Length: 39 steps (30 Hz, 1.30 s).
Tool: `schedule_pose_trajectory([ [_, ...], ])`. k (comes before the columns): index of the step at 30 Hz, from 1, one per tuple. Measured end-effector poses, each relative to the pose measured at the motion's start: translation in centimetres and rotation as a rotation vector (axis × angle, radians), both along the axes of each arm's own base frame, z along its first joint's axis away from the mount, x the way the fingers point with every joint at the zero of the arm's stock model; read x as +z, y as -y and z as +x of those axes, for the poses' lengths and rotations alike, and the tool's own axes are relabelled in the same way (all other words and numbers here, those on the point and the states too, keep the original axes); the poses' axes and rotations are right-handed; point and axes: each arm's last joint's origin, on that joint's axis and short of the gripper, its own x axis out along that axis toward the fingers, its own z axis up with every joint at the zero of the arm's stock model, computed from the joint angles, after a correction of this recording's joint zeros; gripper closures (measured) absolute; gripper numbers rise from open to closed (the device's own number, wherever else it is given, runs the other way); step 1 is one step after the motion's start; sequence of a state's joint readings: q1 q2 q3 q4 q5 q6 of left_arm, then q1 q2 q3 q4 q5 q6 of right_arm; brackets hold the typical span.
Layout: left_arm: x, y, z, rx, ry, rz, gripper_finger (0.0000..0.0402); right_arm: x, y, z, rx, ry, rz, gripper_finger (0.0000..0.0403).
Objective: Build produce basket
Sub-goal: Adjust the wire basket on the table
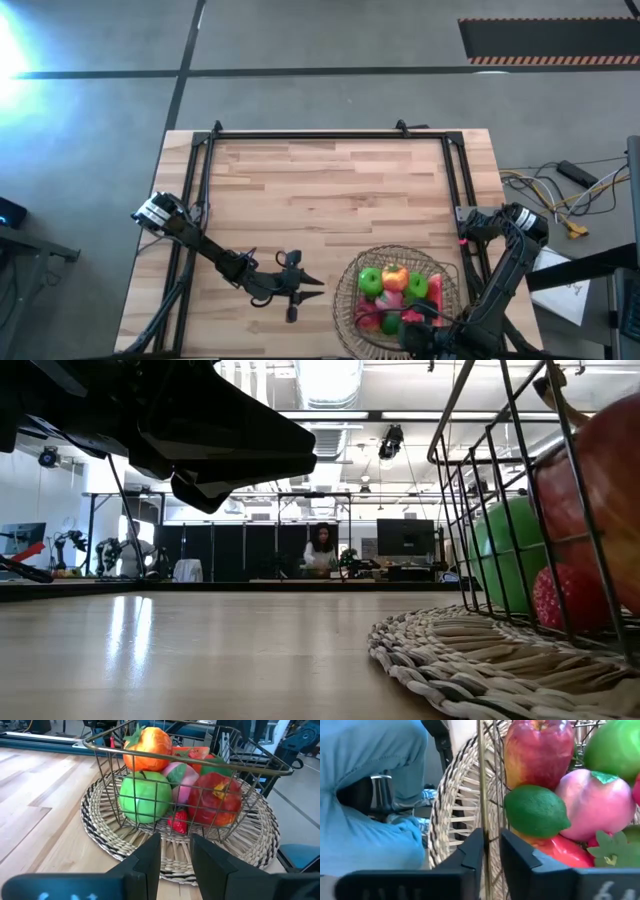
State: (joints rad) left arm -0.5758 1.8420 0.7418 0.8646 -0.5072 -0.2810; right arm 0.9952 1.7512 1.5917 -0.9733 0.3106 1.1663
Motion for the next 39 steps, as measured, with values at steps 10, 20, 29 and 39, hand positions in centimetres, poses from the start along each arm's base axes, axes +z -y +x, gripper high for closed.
schedule_pose_trajectory([
  [10,0.0,-0.1,0.0,0.003,0.000,0.000,0.0314,0.9,0.3,0.4,0.005,0.011,-0.006,0.0240],
  [20,-0.1,-0.2,0.1,0.005,-0.010,0.006,0.0314,3.6,-4.0,2.8,0.171,0.269,0.073,0.0305],
  [29,-0.2,-0.2,0.0,0.005,-0.016,0.008,0.0314,-2.7,-8.9,5.3,0.195,0.052,0.052,0.0391],
  [39,-0.1,-0.3,0.2,0.011,-0.012,0.007,0.0314,-9.1,-9.8,6.1,0.091,-0.207,-0.136,0.0394],
])
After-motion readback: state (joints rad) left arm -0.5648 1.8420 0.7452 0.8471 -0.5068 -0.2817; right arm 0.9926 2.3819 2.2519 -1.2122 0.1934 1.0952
